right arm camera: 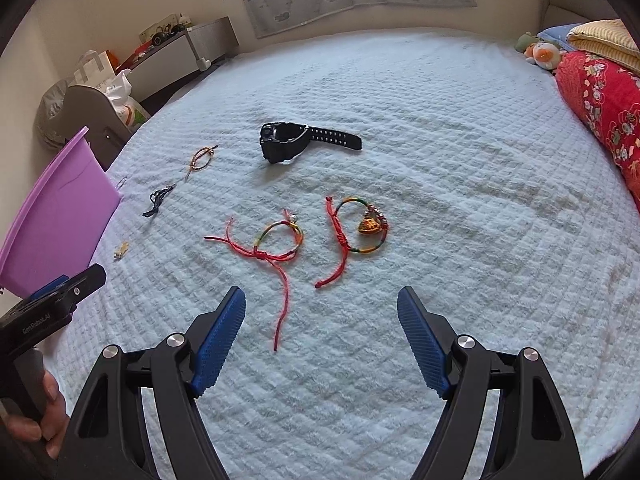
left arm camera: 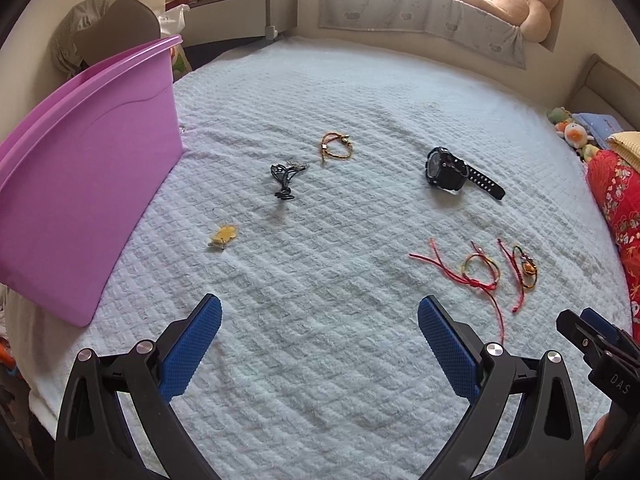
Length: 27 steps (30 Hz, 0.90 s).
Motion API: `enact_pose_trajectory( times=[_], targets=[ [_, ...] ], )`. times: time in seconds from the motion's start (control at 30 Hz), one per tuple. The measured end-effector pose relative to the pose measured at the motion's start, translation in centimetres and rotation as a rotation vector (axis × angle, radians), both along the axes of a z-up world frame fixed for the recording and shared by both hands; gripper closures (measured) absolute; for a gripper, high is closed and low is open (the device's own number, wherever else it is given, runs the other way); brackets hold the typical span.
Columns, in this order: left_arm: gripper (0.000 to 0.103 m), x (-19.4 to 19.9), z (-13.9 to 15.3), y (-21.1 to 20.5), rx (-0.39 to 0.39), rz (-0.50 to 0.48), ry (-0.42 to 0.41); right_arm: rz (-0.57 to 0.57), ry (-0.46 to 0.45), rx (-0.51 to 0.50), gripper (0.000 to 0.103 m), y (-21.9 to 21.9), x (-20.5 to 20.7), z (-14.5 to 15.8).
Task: Organize jewelry
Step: 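Move both tools away from the tub back toward the bed, then grasp the yellow flower pendant with the left tool while the right tool grasps the red-string bracelet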
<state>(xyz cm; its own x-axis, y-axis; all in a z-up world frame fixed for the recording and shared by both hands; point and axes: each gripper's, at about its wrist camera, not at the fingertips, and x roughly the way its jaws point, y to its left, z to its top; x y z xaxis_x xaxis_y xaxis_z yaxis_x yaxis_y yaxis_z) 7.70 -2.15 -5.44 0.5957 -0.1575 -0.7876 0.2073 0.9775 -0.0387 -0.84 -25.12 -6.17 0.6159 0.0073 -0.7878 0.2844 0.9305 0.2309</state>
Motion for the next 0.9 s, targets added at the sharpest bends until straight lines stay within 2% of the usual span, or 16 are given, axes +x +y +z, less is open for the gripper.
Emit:
enact_pose_trajectory(
  times=[0.2, 0.43, 0.67, 0.9],
  targets=[
    [0.006, 3.0, -1.4, 2.9, 0.056, 0.045, -0.002, 0.02, 0.01, 0.028, 0.028, 1.2, 3.0, -1.4],
    [0.006, 5.6, -3.3, 6.0, 0.051, 0.082, 0.033, 0.02, 0.032, 0.04, 0.028, 2.6, 5.1, -2.9],
    [0.006, 7.3, -4.8, 6.8, 0.074, 0.044, 0.027, -0.017, 0.049, 0.03, 0.028, 2.9, 6.1, -3.8],
    [0.006, 9.7, -6.0, 6.7, 0.058, 0.01, 0.044, -0.024, 0.076, 0.011, 0.028, 3.8, 7.3, -4.8]
  ],
)
